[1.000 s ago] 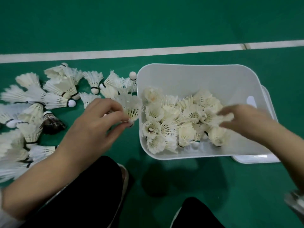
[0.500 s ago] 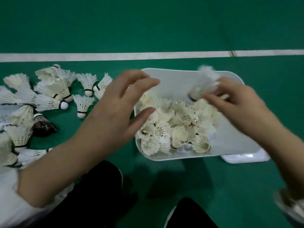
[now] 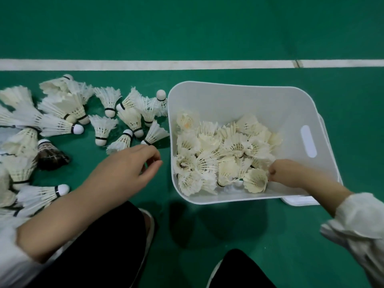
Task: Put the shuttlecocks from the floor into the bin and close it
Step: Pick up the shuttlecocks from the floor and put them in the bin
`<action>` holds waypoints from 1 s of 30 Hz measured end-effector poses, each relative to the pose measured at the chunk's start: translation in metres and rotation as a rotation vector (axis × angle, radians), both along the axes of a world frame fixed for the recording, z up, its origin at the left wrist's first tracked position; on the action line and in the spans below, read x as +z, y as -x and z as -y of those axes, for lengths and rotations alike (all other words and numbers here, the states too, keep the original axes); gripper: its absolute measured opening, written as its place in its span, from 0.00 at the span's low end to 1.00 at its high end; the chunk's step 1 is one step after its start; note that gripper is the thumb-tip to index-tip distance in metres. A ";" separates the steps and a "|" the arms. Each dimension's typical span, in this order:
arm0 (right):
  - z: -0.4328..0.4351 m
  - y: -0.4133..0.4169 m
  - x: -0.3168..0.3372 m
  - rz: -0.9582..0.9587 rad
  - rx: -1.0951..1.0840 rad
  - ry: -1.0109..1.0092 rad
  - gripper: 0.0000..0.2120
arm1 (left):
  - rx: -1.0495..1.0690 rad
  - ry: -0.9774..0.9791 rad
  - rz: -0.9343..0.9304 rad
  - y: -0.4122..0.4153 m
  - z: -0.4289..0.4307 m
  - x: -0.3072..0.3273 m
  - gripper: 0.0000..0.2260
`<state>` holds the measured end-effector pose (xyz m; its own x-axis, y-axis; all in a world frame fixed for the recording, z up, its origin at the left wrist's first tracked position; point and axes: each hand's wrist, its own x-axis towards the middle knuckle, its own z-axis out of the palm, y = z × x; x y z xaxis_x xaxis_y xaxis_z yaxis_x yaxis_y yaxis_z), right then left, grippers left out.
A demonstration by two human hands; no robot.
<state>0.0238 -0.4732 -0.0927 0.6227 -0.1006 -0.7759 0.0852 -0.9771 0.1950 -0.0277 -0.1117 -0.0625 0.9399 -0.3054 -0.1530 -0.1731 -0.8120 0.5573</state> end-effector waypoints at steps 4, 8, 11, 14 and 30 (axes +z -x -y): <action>-0.008 0.000 0.020 0.011 0.000 -0.034 0.18 | -0.014 -0.003 -0.024 0.001 -0.008 -0.008 0.08; -0.036 -0.003 0.068 0.228 0.162 -0.019 0.16 | 0.051 -0.004 -0.070 0.003 -0.030 -0.004 0.05; -0.094 0.001 0.113 0.432 0.275 -0.292 0.10 | 0.159 -0.028 -0.091 0.007 -0.066 0.000 0.05; -0.172 0.013 0.132 0.456 0.465 -0.569 0.10 | 0.262 -0.076 -0.125 0.018 -0.102 0.001 0.07; -0.344 0.101 -0.039 0.090 0.523 -0.774 0.13 | 0.374 -0.158 -0.288 0.083 -0.161 -0.053 0.13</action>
<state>-0.0769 -0.1287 -0.1315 0.5041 0.7333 -0.4562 0.5666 -0.6795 -0.4661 -0.1106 0.0489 -0.1159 0.8932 0.0927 -0.4400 0.2894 -0.8674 0.4048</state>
